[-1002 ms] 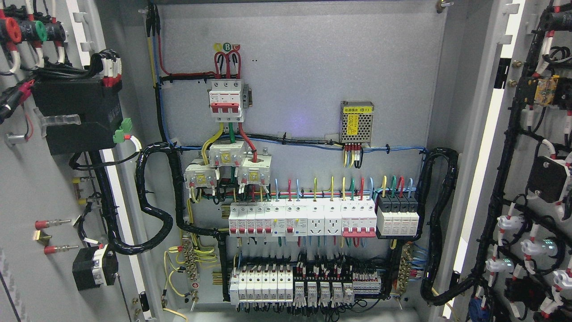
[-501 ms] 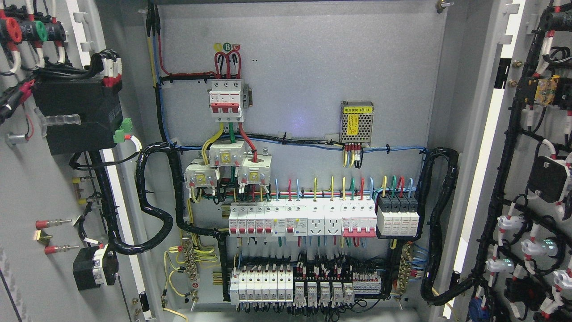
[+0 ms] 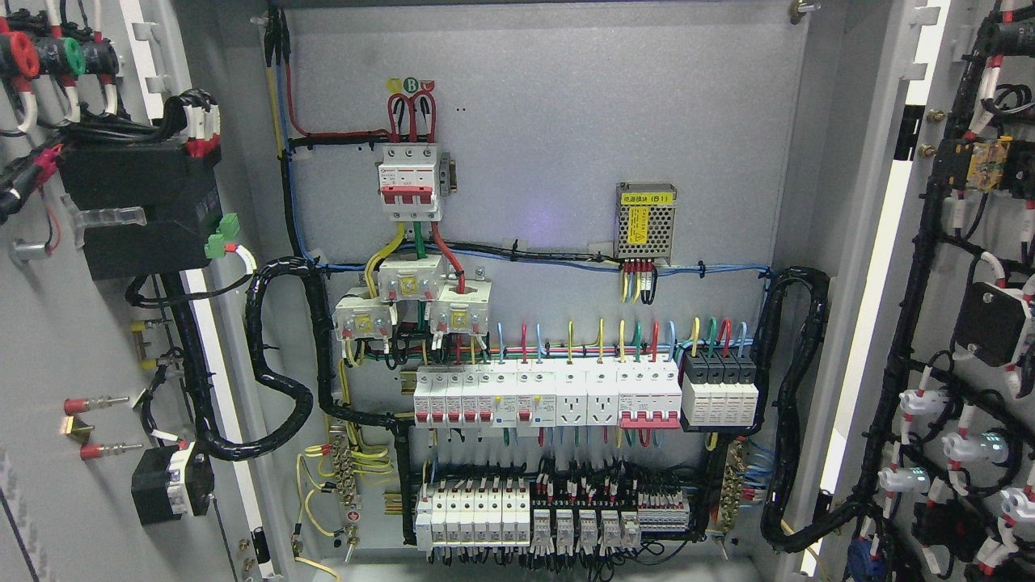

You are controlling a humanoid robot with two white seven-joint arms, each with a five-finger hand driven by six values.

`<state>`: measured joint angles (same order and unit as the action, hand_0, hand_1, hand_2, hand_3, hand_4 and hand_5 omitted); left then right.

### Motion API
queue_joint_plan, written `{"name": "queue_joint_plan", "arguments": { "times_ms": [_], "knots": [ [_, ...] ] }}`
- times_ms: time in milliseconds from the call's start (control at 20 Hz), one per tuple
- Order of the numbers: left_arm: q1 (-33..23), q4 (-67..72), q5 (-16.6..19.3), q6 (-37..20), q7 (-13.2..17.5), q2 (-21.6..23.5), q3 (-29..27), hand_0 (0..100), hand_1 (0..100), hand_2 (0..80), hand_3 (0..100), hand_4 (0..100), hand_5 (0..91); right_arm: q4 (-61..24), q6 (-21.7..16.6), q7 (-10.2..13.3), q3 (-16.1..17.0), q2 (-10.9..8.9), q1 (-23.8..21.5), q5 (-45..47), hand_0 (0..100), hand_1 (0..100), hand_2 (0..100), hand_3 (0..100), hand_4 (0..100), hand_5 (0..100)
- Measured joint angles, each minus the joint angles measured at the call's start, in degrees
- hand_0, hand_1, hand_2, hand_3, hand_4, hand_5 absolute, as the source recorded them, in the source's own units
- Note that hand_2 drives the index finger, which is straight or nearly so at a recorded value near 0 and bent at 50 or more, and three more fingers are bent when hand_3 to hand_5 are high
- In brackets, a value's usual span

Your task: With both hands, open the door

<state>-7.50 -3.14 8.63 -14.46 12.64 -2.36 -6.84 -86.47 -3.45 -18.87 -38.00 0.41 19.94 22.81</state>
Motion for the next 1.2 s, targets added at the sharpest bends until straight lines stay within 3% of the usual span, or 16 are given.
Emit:
{"name": "queue_joint_plan", "arguments": {
  "times_ms": [351,551,902,1203],
  "knots": [
    [-7.4,-9.9,0.0,-10.4,0.5,0.9,3.0,0,0,0.0,0,4,0.0,0.2,-3.7,0.2,3.6,-0.28,-6.2,-2.2,0,0,0,0,0,0],
    [-11.0,-16.1,-0.8,-14.7,0.5,1.4,5.0,0,0,0.0,0,4,0.0,0.2,-7.0,0.3,5.6,-1.59,-9.7,-3.0,0,0,0,0,0,0],
    [-18.3,-31.1,-6.1,-16.2,0.5,4.2,10.5,0,0,0.0,0,4,0.0,-0.1,-13.3,0.3,8.7,-4.18,-15.0,-3.6,0,0,0,0,0,0],
    [-23.1,-44.3,-8.6,-16.4,0.1,6.3,14.0,0,0,0.0,0,4,0.0,-1.3,-16.0,0.5,10.9,-7.04,-19.0,-3.7,0,0,0,0,0,0]
  ]
}}
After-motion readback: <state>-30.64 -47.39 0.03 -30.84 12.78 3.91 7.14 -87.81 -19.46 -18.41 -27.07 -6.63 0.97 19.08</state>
